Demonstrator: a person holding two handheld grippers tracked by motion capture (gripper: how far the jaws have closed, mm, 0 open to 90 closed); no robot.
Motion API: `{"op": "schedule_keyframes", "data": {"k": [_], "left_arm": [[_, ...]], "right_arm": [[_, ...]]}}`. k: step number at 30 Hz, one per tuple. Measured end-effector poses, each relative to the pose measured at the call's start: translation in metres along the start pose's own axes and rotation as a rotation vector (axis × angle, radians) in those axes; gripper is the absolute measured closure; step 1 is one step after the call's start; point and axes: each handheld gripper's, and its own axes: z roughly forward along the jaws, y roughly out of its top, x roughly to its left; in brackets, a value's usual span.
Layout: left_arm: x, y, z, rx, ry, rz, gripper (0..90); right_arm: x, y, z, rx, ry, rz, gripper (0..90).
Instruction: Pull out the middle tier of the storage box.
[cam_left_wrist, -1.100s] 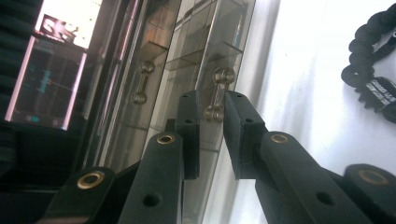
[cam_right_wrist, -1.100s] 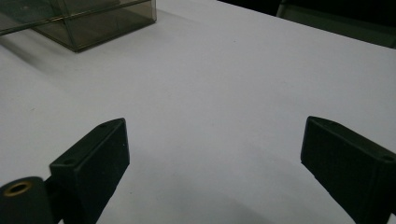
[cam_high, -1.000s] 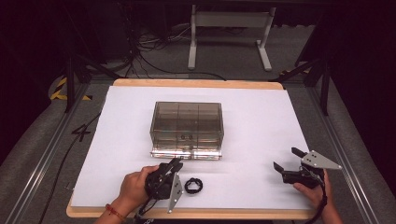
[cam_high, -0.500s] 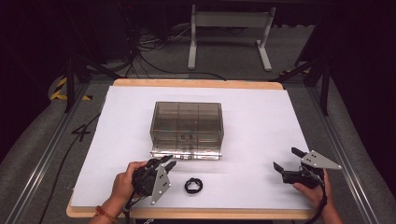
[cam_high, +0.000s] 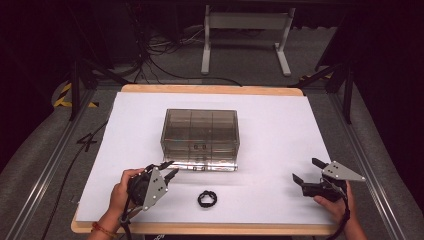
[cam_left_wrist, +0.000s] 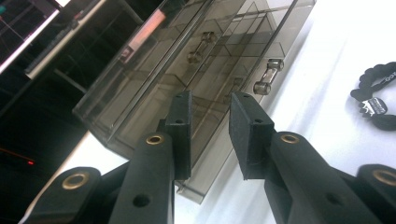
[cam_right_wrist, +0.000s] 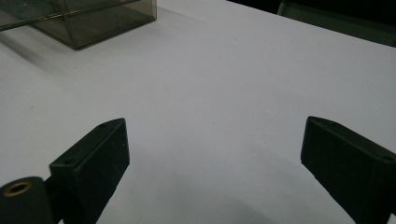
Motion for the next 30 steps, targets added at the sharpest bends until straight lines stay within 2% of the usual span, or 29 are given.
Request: {"op": "schedule_keyframes", "data": {"k": [8, 13, 18, 19, 20, 21, 25, 30], "left_arm": [[0.013, -0.013, -0.007, 0.019, 0.004, -0.042, 68.9], [0.022, -0.023, -0.009, 0.025, 0.005, -0.096, 67.6], [0.033, -0.036, -0.007, 0.049, -0.016, -0.158, 64.6], [0.033, -0.036, -0.007, 0.049, -0.016, -0.158, 63.7], [0.037, -0.040, -0.006, 0.061, -0.030, -0.179, 62.5], [0.037, -0.040, -0.006, 0.061, -0.030, -0.179, 60.6], [0.042, -0.050, -0.003, 0.072, -0.052, -0.245, 58.8], [0.043, -0.054, -0.003, 0.078, -0.058, -0.266, 54.4]], "right_arm": [[0.000, 0.000, 0.001, 0.007, -0.002, -0.001, 8.4], [0.000, 0.001, 0.001, 0.009, -0.002, 0.001, 8.7], [-0.002, 0.002, 0.000, 0.008, 0.003, 0.009, 11.0], [-0.002, 0.002, 0.000, 0.007, 0.006, 0.013, 11.1], [-0.003, 0.003, -0.001, 0.002, 0.005, 0.020, 11.5], [-0.003, 0.003, -0.001, 0.002, 0.005, 0.020, 11.5], [-0.005, 0.004, -0.004, -0.013, 0.022, 0.041, 11.4], [-0.002, 0.011, -0.005, -0.014, 0.031, 0.018, 11.5]]}}
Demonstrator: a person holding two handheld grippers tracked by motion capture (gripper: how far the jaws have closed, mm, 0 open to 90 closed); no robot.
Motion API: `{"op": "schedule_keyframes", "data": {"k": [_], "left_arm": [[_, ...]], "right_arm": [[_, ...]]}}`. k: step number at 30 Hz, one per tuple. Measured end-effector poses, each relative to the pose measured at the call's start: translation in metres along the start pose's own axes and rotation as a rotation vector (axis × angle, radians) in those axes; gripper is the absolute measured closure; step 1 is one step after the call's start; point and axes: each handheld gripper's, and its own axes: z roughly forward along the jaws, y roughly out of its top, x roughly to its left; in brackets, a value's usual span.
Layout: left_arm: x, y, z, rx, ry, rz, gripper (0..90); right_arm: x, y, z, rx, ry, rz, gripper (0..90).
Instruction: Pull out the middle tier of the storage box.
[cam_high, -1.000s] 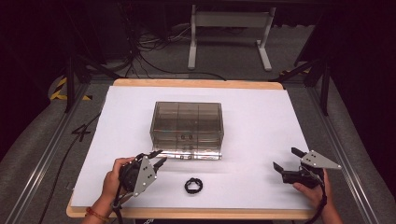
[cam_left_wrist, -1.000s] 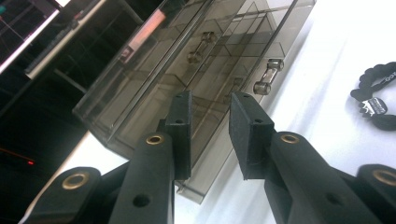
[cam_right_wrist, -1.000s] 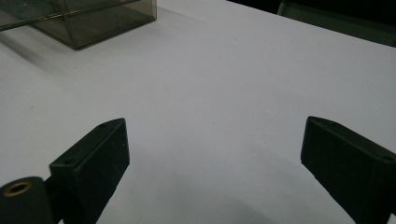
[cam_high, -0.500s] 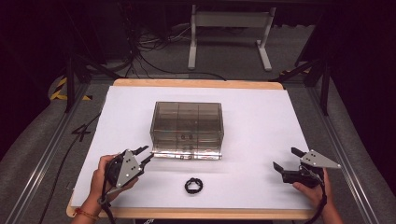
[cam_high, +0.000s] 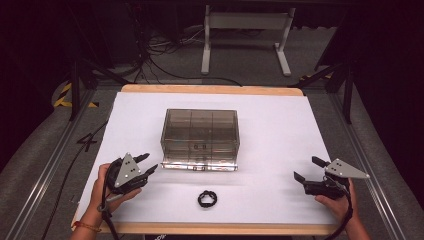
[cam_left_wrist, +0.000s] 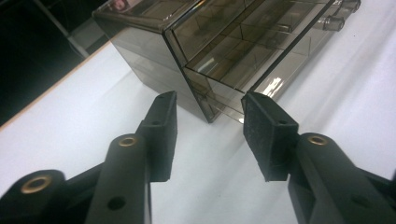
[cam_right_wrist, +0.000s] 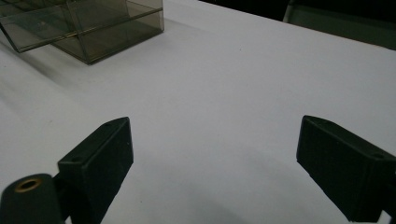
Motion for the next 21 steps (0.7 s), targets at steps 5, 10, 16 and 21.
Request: {"op": "schedule_keyframes", "data": {"k": [5, 10, 16, 21], "left_arm": [[0.003, -0.004, 0.001, 0.007, 0.005, -0.016, 53.7], [0.004, -0.006, 0.001, 0.009, 0.008, -0.019, 52.3], [0.000, -0.005, 0.005, 0.016, -0.006, -0.009, 51.0], [-0.001, -0.004, 0.005, 0.010, -0.005, -0.013, 50.3]], "right_arm": [[0.005, 0.011, 0.000, -0.003, 0.019, -0.025, 13.0], [0.009, 0.021, -0.002, -0.013, 0.031, -0.044, 16.8], [0.012, 0.044, 0.001, -0.026, 0.081, -0.064, 19.3], [0.015, 0.066, 0.007, -0.059, 0.097, -0.076, 20.2]]}}
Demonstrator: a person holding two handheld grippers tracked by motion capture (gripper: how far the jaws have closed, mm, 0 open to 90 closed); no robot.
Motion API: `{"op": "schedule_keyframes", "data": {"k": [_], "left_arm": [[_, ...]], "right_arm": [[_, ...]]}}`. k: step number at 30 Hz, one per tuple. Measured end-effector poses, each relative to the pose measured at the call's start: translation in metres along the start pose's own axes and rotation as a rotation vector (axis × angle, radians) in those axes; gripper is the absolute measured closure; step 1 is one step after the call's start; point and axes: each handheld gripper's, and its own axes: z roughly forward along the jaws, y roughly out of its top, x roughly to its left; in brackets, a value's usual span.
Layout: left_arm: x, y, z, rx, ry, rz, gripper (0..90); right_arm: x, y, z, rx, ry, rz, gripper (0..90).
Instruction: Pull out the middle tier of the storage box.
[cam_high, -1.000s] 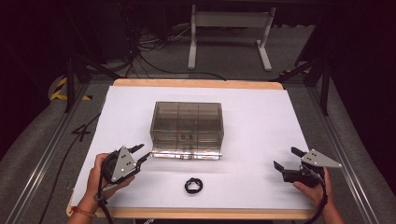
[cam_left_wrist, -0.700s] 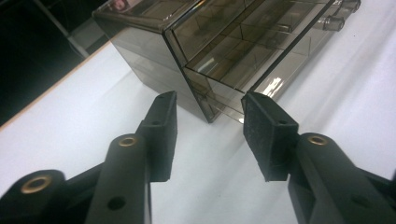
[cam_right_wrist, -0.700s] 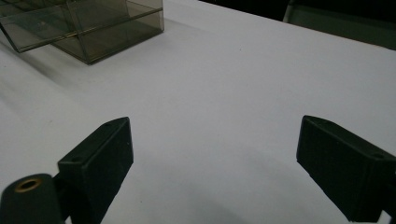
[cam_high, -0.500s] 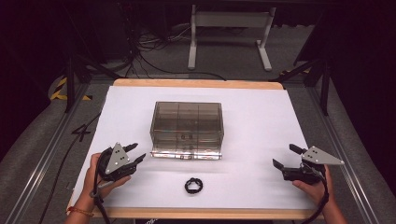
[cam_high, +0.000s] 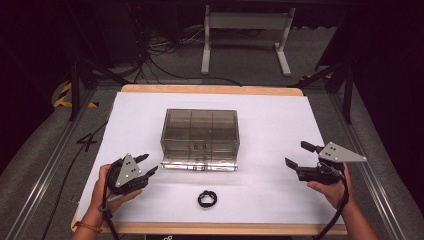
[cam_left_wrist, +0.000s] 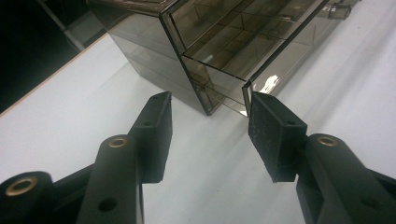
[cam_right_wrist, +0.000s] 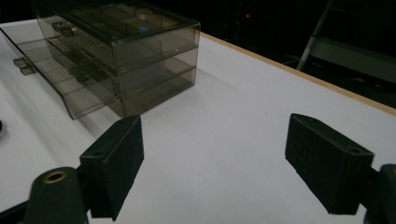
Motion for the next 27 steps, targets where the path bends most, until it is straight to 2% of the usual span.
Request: {"op": "schedule_keyframes", "data": {"k": [6, 7, 14, 16, 27], "left_arm": [[-0.001, 0.000, -0.002, -0.004, 0.002, -0.001, 49.5], [-0.001, 0.000, -0.002, -0.005, 0.003, 0.000, 49.5], [-0.002, 0.000, -0.001, -0.001, 0.007, 0.010, 49.2], [-0.003, 0.001, 0.000, -0.003, -0.007, 0.004, 49.2], [-0.007, 0.003, 0.000, -0.008, -0.020, 0.035, 49.5]], "right_arm": [[0.008, 0.015, 0.011, -0.021, 0.023, -0.030, 21.4], [0.013, 0.020, 0.018, -0.015, 0.036, -0.042, 21.4], [0.019, 0.024, 0.032, -0.016, 0.071, -0.038, 21.8], [0.021, 0.026, 0.035, -0.022, 0.079, -0.045, 22.1], [0.034, 0.034, 0.050, -0.015, 0.120, -0.064, 22.4]]}}
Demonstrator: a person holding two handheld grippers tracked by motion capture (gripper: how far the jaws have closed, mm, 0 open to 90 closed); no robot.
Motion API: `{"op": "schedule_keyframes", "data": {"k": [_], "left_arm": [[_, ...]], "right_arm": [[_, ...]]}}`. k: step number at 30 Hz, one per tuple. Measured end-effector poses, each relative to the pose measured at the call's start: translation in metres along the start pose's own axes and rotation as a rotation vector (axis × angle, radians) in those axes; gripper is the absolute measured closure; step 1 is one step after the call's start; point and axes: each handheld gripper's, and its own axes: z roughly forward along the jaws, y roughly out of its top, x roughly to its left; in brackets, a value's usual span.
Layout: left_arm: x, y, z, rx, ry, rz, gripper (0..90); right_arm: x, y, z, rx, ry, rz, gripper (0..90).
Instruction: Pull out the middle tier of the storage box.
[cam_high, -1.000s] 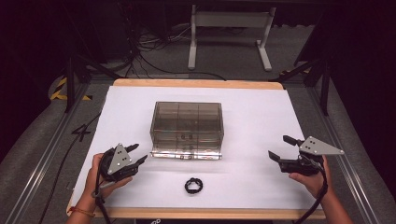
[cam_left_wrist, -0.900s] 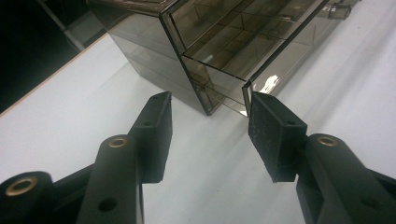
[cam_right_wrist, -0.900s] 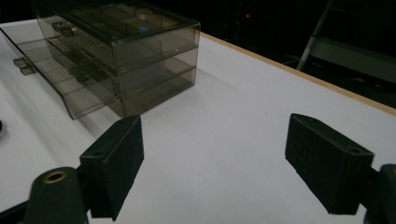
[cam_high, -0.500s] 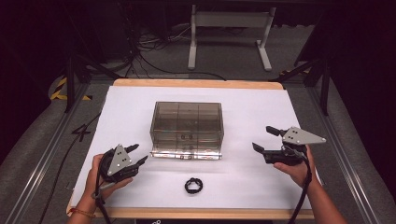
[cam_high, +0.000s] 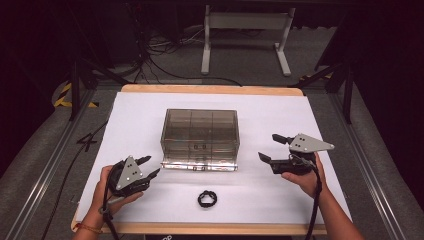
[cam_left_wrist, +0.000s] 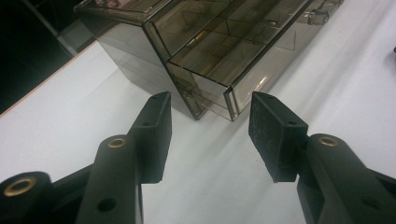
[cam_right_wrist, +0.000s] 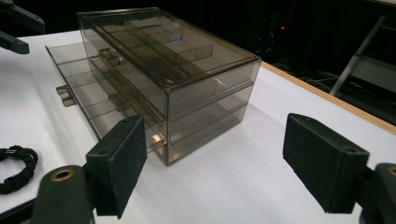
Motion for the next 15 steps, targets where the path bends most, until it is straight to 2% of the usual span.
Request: {"op": "schedule_keyframes", "data": {"k": [7, 8, 10, 14, 15], "left_arm": [[-0.002, 0.002, 0.000, -0.002, -0.011, 0.006, 49.6], [-0.001, 0.002, 0.000, -0.003, -0.002, 0.011, 49.6], [0.000, 0.001, -0.001, -0.002, -0.003, -0.001, 50.6], [0.003, 0.001, 0.001, 0.004, 0.007, 0.001, 52.4], [0.005, 0.002, 0.001, -0.009, -0.004, -0.011, 52.4]], "right_arm": [[0.003, 0.006, 0.006, -0.005, 0.016, -0.006, 23.2], [0.004, 0.007, 0.007, -0.005, 0.016, -0.006, 23.3], [0.006, 0.009, 0.010, -0.003, 0.026, -0.011, 24.3], [0.013, 0.012, 0.016, 0.006, 0.047, -0.036, 30.8], [0.013, 0.012, 0.016, 0.006, 0.047, -0.036, 30.8]]}}
